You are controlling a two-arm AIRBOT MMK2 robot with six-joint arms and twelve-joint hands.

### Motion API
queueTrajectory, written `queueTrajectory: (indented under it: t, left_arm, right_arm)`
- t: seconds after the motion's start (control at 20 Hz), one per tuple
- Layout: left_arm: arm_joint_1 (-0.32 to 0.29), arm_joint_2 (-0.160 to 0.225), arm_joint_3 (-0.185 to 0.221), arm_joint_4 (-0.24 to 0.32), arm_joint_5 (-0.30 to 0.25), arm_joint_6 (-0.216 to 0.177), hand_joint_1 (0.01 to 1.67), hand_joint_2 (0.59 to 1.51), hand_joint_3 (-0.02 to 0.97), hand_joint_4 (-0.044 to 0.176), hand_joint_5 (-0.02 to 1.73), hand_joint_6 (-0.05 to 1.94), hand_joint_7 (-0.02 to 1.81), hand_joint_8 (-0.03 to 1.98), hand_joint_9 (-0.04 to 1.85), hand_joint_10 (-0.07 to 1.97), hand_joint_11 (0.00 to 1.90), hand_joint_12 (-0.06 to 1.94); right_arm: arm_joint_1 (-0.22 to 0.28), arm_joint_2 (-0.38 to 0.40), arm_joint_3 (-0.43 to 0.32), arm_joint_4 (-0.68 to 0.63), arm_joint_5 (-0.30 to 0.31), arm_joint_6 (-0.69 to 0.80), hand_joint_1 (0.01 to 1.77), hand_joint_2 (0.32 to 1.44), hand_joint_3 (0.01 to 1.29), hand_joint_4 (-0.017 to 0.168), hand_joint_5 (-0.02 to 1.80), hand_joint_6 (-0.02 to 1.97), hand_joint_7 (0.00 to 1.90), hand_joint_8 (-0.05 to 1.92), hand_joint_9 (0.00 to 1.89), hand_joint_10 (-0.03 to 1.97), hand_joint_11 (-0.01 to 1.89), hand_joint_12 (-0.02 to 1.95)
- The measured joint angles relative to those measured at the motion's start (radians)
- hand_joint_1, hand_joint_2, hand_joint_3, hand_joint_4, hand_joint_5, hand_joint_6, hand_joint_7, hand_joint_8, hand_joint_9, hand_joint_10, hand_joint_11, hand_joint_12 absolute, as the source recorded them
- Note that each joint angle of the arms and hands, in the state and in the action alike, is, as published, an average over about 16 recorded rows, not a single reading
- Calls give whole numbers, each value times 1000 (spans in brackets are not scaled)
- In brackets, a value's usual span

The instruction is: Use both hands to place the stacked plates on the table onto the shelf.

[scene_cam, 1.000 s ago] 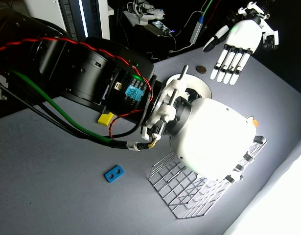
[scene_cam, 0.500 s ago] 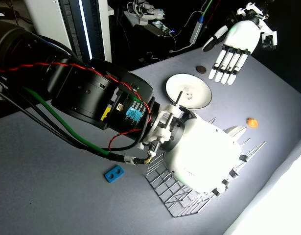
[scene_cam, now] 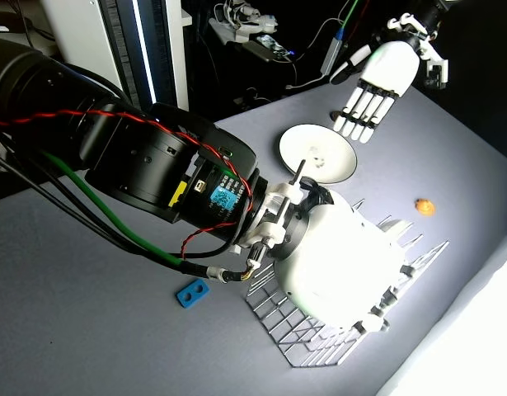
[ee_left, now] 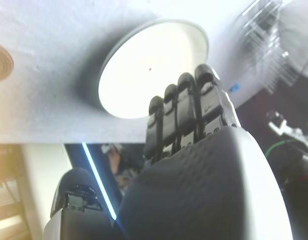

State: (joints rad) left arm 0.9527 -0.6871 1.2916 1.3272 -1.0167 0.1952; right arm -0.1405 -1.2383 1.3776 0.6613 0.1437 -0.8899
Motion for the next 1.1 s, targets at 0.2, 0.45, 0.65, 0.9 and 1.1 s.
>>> queueTrajectory:
  t: [0.2,0.45,0.65,0.9,1.1]
  left_arm:
    - [20,-11,-16,-4,27,1,23,1085,18,5,173,7,161,15,144,7,16,237]
    - [38,-27,-28,-20,83,1,23,1086,19,5,177,7,165,15,144,7,16,233]
    - [56,-43,-32,-47,139,2,23,1087,18,4,177,7,163,15,139,3,16,218]
    - [86,-58,-36,-93,198,3,23,1088,18,4,168,7,155,15,123,-3,16,188]
    - [121,-67,-40,-142,235,4,23,1090,18,4,167,5,156,13,111,-13,18,200]
  right_arm:
    - [12,10,-21,-16,6,1,1058,1105,15,-4,835,97,912,8,864,6,426,968]
    - [34,36,-80,-118,63,1,1050,1090,15,-3,816,26,881,13,838,-2,379,922]
    - [50,62,-156,-258,136,1,1047,1052,15,-3,666,20,719,14,684,-1,298,760]
    - [44,93,-280,-485,231,-9,1053,981,15,-3,409,20,444,14,420,-2,185,469]
    - [15,107,-378,-645,287,-46,1047,929,15,0,208,21,228,15,213,-2,98,239]
